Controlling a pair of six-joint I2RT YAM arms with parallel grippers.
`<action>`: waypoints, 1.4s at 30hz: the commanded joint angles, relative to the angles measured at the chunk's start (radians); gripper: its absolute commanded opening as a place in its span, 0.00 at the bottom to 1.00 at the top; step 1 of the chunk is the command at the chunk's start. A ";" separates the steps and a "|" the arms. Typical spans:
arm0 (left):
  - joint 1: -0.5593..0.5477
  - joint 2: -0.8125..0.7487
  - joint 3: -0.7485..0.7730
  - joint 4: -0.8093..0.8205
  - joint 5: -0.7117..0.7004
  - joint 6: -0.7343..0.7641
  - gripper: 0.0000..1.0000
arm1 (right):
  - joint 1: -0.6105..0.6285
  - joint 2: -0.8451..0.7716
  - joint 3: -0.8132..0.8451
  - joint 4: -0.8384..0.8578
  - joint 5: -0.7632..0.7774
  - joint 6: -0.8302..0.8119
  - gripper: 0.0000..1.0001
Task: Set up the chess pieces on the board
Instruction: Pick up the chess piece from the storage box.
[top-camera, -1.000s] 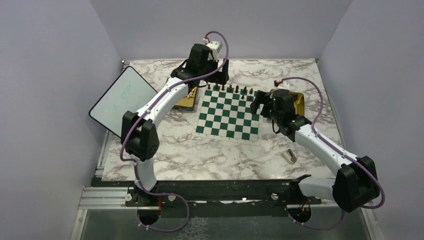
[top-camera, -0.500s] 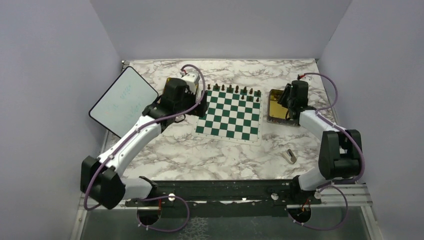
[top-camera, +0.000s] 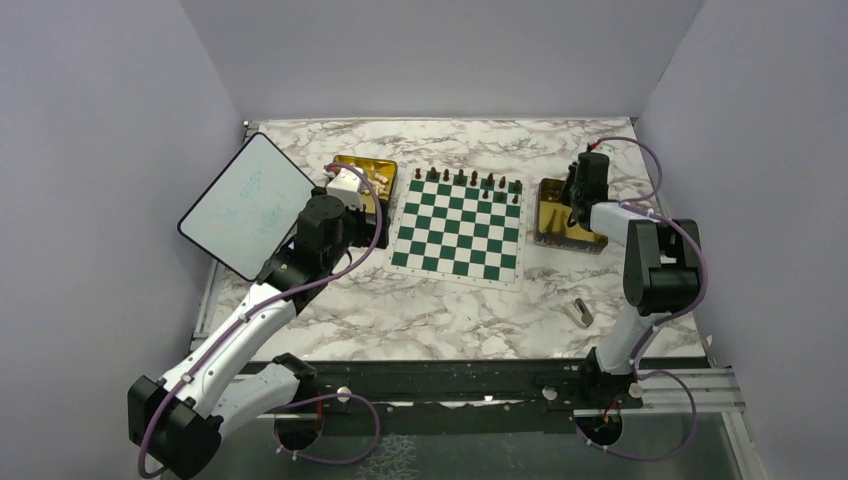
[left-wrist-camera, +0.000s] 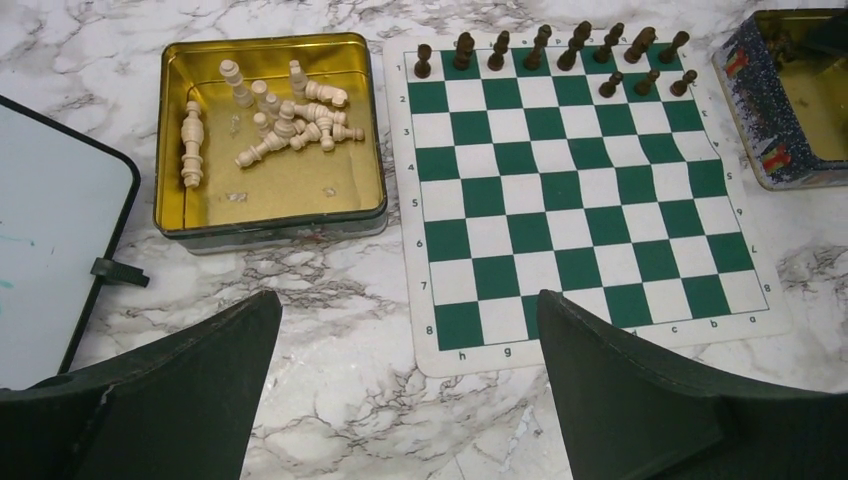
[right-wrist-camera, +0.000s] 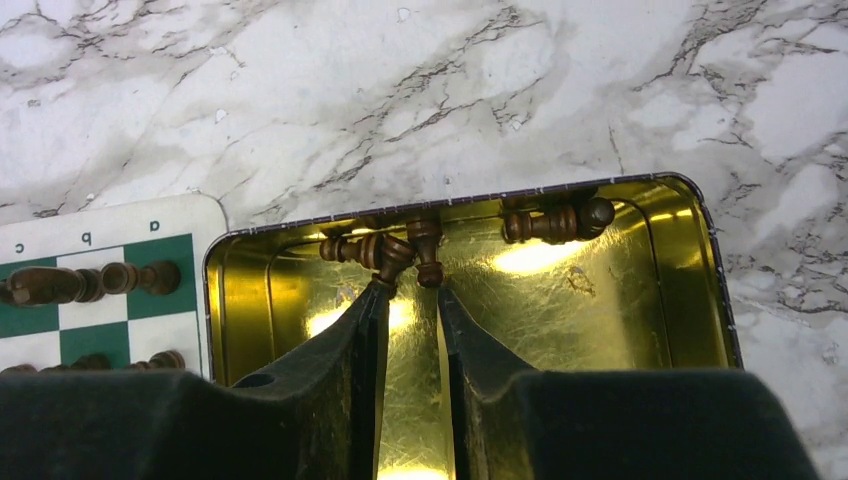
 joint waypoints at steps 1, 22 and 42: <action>-0.017 -0.012 -0.005 0.055 -0.027 0.021 0.98 | -0.005 0.057 0.051 0.039 -0.005 -0.044 0.28; -0.029 -0.001 -0.003 0.056 0.066 0.031 0.94 | -0.042 0.170 0.161 -0.094 -0.048 -0.086 0.29; -0.029 0.002 0.011 0.044 0.099 0.028 0.86 | -0.043 0.159 0.218 -0.198 -0.071 -0.145 0.13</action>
